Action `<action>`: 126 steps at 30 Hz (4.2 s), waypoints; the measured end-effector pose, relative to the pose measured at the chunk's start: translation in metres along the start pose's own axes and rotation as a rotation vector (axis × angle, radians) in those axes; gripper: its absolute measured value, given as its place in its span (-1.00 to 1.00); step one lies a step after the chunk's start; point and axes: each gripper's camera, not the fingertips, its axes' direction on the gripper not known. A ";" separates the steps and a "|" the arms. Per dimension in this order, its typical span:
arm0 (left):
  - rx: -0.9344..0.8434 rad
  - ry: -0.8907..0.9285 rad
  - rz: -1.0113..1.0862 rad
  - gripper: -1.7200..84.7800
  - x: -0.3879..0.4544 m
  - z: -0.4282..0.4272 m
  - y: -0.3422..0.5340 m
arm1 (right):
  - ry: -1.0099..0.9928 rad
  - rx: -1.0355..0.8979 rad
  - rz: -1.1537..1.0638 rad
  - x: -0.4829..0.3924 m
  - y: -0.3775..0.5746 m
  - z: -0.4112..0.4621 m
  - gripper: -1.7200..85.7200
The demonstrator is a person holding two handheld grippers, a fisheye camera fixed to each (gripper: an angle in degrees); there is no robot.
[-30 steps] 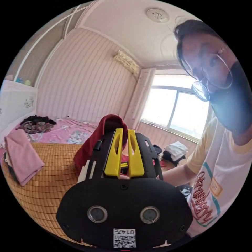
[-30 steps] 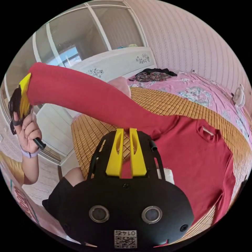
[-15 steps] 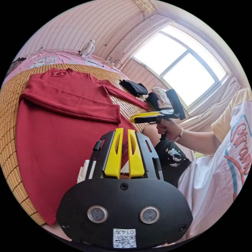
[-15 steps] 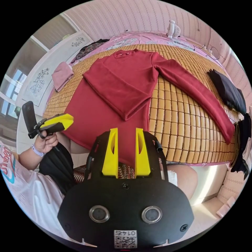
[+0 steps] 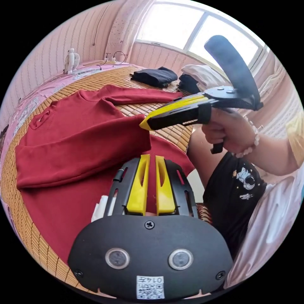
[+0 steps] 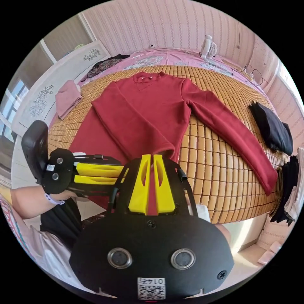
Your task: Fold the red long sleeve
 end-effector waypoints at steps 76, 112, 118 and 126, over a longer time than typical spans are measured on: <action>0.001 -0.224 -0.257 -0.98 -0.104 0.023 -0.003 | 0.361 0.357 0.378 0.257 0.026 0.019 -0.65; 0.173 -0.289 -0.848 -0.98 -0.160 -0.173 0.182 | -0.666 0.087 -0.632 -0.022 0.029 0.119 -0.74; 0.181 -0.316 -0.842 -0.93 -0.176 -0.183 0.181 | -0.578 -0.054 -0.449 0.018 0.039 0.143 -0.76; 0.197 -0.228 -0.657 -0.87 -0.210 -0.164 0.115 | -0.470 0.009 -0.350 0.029 0.024 0.141 -0.74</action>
